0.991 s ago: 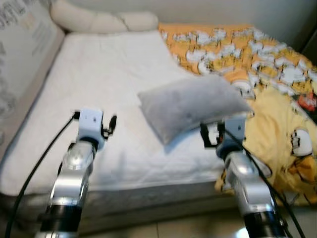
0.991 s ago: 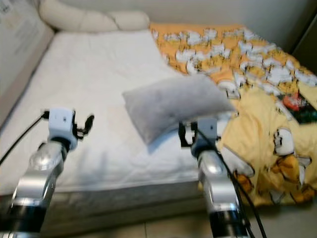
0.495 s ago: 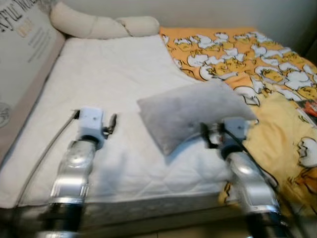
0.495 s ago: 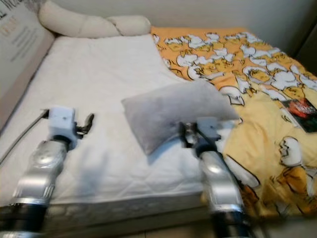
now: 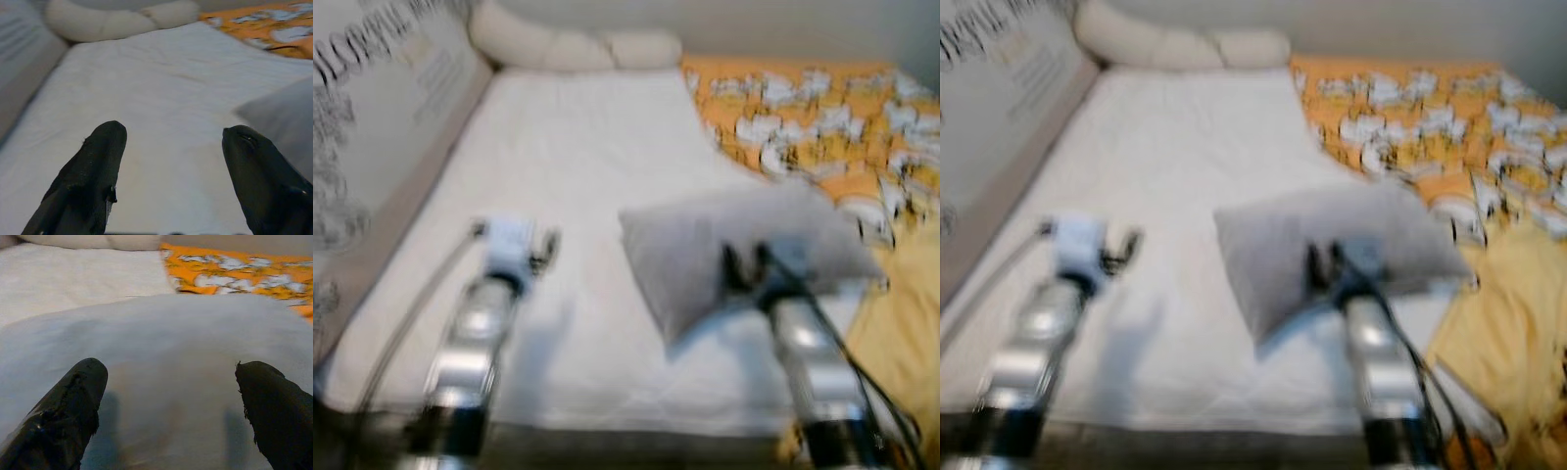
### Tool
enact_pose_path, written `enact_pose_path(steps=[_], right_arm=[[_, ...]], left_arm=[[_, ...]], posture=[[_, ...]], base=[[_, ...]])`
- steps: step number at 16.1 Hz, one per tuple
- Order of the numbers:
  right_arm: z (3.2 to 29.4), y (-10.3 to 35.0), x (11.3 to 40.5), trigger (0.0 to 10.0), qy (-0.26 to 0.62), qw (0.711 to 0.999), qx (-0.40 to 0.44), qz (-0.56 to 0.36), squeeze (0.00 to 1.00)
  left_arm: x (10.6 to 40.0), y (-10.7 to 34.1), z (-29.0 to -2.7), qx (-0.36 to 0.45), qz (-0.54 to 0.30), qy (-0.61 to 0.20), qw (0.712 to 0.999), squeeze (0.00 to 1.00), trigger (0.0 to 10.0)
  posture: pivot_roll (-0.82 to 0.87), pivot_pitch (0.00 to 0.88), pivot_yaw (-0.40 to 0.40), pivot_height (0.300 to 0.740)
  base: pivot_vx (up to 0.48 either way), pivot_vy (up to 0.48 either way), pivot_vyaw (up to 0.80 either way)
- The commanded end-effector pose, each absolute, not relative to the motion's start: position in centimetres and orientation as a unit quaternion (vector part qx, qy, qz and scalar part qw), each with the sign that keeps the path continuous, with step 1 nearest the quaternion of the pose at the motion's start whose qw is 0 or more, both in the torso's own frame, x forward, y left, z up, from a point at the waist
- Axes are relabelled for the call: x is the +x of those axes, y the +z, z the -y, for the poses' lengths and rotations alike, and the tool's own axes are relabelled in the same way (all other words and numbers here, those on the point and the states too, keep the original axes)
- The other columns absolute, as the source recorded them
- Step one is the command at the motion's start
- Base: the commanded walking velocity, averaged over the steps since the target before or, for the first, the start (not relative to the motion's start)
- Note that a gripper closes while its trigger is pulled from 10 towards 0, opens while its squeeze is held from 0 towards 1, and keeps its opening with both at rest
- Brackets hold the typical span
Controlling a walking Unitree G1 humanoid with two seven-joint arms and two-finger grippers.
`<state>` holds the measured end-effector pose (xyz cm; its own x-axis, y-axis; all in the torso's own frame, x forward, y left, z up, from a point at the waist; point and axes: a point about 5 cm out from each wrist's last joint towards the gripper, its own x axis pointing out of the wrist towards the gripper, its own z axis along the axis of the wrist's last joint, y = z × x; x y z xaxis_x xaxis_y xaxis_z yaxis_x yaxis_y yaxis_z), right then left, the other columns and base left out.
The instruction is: Clean up the room
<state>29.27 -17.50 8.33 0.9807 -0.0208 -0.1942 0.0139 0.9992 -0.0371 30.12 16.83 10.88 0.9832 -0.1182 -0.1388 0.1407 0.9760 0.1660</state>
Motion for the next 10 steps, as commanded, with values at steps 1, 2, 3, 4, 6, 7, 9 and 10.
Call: enact_pose_path(steps=[1,2,3,4,6,7,9,10], right_arm=[[16.93,8.78,29.57,10.0,-0.003,0.996,-0.013,-0.089,1.00],[16.93,8.80,29.57,10.0,-0.003,0.996,-0.013,-0.088,1.00],[16.93,8.81,29.58,10.0,-0.003,0.996,-0.013,-0.088,1.00],[16.92,8.83,29.59,10.0,-0.003,0.996,-0.012,-0.087,0.78],[16.95,8.82,29.58,10.0,-0.004,0.996,-0.012,-0.087,0.68],[16.96,8.81,29.57,10.0,-0.004,0.996,-0.012,-0.087,0.68],[16.92,8.81,29.54,10.0,-0.004,0.996,-0.012,-0.087,0.68],[16.88,8.84,29.51,10.0,-0.002,0.996,-0.009,-0.085,0.69]], left_arm=[[30.26,11.45,-17.71,0.095,-0.057,-0.054,0.992,0.00,10.0],[30.28,11.46,-17.71,0.095,-0.057,-0.054,0.992,0.00,10.0],[30.28,11.46,-17.70,0.095,-0.057,-0.054,0.992,0.00,10.0],[30.26,11.53,-17.70,0.089,-0.052,-0.051,0.993,0.00,10.0],[30.26,11.49,-17.64,0.094,-0.054,-0.053,0.993,0.00,10.0],[30.26,11.48,-17.63,0.095,-0.055,-0.054,0.992,0.00,10.0],[30.23,11.47,-17.68,0.098,-0.055,-0.055,0.992,0.00,10.0],[30.20,11.46,-17.71,0.104,-0.056,-0.056,0.991,0.00,10.0]], posture=[[0.00,0.000,-0.023,0.740],[0.00,0.000,-0.023,0.740],[0.00,0.000,-0.023,0.740],[0.00,0.000,-0.024,0.740],[0.00,0.000,-0.024,0.740],[0.00,0.000,-0.024,0.740],[0.00,0.000,-0.024,0.740],[0.00,0.000,-0.024,0.740]], base=[[0.322,0.000,0.00],[0.322,0.000,0.00],[0.319,0.000,0.00],[0.000,0.000,0.00],[0.000,0.000,0.00],[0.000,0.000,0.00],[0.000,0.000,0.00],[0.000,0.000,0.00]])
